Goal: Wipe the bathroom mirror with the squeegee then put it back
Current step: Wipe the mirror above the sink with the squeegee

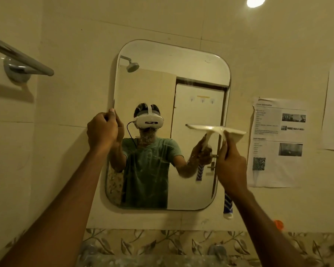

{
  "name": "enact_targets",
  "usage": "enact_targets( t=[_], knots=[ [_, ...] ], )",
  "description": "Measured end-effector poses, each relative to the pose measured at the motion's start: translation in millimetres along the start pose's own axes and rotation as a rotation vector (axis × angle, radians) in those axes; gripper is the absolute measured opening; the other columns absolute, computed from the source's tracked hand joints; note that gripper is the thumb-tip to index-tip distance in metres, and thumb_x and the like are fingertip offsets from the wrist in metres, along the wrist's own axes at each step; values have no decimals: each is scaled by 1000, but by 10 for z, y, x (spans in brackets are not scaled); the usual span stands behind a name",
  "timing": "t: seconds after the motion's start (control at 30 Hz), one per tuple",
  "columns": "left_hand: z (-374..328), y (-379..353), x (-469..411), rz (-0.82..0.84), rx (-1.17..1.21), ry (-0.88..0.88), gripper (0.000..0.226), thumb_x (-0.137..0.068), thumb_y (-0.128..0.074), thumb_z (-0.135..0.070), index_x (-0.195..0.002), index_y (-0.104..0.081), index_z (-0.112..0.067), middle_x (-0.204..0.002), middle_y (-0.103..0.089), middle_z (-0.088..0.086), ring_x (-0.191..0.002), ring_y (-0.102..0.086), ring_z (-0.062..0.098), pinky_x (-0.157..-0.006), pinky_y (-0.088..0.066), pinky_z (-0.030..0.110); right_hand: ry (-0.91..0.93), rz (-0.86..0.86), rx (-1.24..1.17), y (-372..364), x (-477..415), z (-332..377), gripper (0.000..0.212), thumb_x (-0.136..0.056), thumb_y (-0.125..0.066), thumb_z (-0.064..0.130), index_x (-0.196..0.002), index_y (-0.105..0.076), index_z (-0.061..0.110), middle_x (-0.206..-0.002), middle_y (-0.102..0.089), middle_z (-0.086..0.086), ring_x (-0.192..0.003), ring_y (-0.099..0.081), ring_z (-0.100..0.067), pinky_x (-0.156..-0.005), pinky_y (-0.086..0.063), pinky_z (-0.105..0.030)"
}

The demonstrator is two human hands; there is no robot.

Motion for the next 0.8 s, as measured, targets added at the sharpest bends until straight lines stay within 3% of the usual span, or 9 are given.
enact_targets(
  t=[0.17, 0.4, 0.53, 0.63, 0.8],
  knots=[
    [-12, 23, 21, 1, 7, 22, 40, -101, -40, -42, -97, -64, -11, -87, -59, 2, -81, -55, 18, -71, -42, 31, -89, 68, 44, -119, 593, -186, 47, -103, -32, 37, -150, -25, 37, -58, -56, -5, -45, -56, -20, -42, -52, -35],
    [-31, 52, 39, 23, 21, 6, 41, -100, -43, -43, -95, -65, -10, -86, -61, 2, -80, -57, 16, -71, -44, 30, -88, 89, -21, 38, 77, 36, 40, -104, -30, 37, -143, -38, 33, -67, -59, -7, -52, -60, -24, -47, -56, -45],
    [17, 60, 61, 50, 54, 9, 44, -97, -47, -47, -93, -67, -9, -85, -65, 3, -79, -60, 16, -72, -49, 31, -66, 64, -13, -8, 95, 59, 40, -105, -29, 36, -145, -34, 34, -66, -60, -4, -52, -60, -19, -49, -56, -38],
    [81, 71, 105, 56, 95, 33, 42, -95, -51, -49, -91, -68, -11, -84, -66, 2, -79, -61, 16, -71, -50, 31, -80, 55, 27, -106, 564, -174, 44, -104, -29, 38, -147, -29, 36, -59, -58, -3, -45, -57, -16, -40, -51, -33],
    [81, 100, 146, 73, 123, 51, 34, -95, -53, -48, -81, -63, -18, -78, -62, -3, -78, -60, 14, -72, -48, 30, -146, 114, 46, -177, 1076, -374, 54, -97, -25, 48, -149, -27, 36, -58, -56, 6, -41, -52, -6, -32, -36, -12]
  ],
)
Point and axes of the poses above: each hand's wrist, its own x-axis away from the middle knuckle, its own y-axis out of the back of the hand, z = x × y, the point moved 9 cm from there along -x, towards the middle knuckle
